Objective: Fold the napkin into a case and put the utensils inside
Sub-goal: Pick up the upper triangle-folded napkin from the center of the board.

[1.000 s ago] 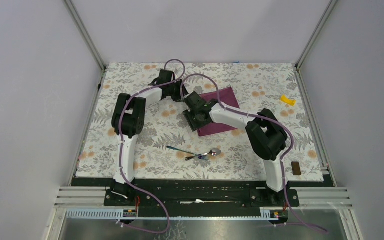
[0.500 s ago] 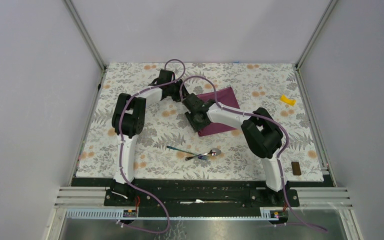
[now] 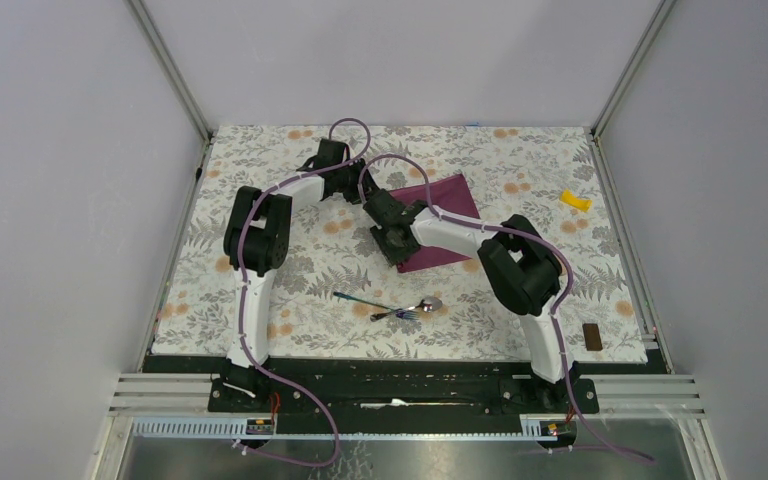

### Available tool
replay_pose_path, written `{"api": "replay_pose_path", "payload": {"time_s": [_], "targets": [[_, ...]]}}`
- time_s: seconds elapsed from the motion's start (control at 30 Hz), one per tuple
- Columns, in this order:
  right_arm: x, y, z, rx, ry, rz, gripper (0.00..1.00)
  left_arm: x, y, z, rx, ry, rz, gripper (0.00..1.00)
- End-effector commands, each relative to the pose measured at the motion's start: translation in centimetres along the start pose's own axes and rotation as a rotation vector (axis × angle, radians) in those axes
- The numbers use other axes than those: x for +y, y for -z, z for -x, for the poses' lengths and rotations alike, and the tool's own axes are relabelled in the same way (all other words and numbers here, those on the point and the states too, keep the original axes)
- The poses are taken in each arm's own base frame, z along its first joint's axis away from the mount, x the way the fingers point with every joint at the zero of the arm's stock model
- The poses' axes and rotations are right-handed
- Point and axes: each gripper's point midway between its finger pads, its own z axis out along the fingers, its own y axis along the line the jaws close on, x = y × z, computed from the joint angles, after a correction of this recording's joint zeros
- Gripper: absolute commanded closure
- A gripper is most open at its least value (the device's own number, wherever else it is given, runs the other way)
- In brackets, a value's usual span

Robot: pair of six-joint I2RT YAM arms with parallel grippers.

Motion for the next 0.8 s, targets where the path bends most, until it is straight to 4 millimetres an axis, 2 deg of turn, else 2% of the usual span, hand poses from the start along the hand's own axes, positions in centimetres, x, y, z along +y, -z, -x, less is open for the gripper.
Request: {"api": "replay_pose_path", "payload": {"time_s": [0.0, 0.07, 0.13, 0.17, 0.2, 0.23, 0.3, 0.37, 0.47, 0.5, 0.57, 0.67, 0.77], "targets": [[-1.5, -1.5, -2.0, 0.075, 0.029, -0.102, 0.6, 0.4, 0.0, 0.4, 0.002, 0.006, 0.006, 0.65], [-2.2, -1.5, -1.9, 0.064, 0.031, -0.149, 0.71, 0.0, 0.6, 1.0, -0.01, 0.019, -0.004, 0.62], [-3.2, -1.3, -1.3, 0.027, 0.037, -0.211, 0.75, -0.1, 1.7, 1.8, -0.025, 0.06, -0.007, 0.52], [-3.3, -1.3, -0.7, -0.001, 0.043, -0.219, 0.76, 0.0, 2.4, 2.2, -0.034, 0.097, -0.018, 0.5], [-3.3, -1.3, -0.4, -0.015, 0.048, -0.222, 0.77, 0.0, 3.3, 2.6, -0.044, 0.137, -0.042, 0.48], [-3.5, -1.2, -0.1, -0.025, 0.05, -0.227, 0.82, -0.3, 4.3, 3.6, -0.077, 0.168, -0.081, 0.46], [-3.4, -1.0, 0.7, -0.045, 0.052, -0.227, 0.92, 0.2, 6.6, 4.2, -0.113, 0.231, -0.103, 0.41], [-2.8, -0.5, 1.6, -0.069, 0.048, -0.193, 1.0, -0.6, 9.0, 4.6, -0.163, 0.237, -0.115, 0.33], [-1.5, 1.3, 3.1, -0.121, 0.034, -0.105, 1.0, -1.8, 11.2, 3.1, -0.198, 0.272, -0.172, 0.18], [-1.2, 2.0, 3.4, -0.14, 0.023, -0.077, 1.0, -1.6, 11.4, 1.4, -0.183, 0.332, -0.2, 0.14], [-0.7, 3.4, 4.0, -0.168, -0.006, -0.001, 1.0, -2.3, 11.8, -0.3, -0.179, 0.383, -0.275, 0.1], [-0.3, 4.9, 4.5, -0.209, -0.045, 0.104, 1.0, -2.9, 11.5, -2.5, -0.169, 0.434, -0.333, 0.06], [-0.2, 5.4, 4.5, -0.222, -0.05, 0.148, 1.0, -3.7, 10.2, -4.3, -0.154, 0.475, -0.371, 0.04]]}}
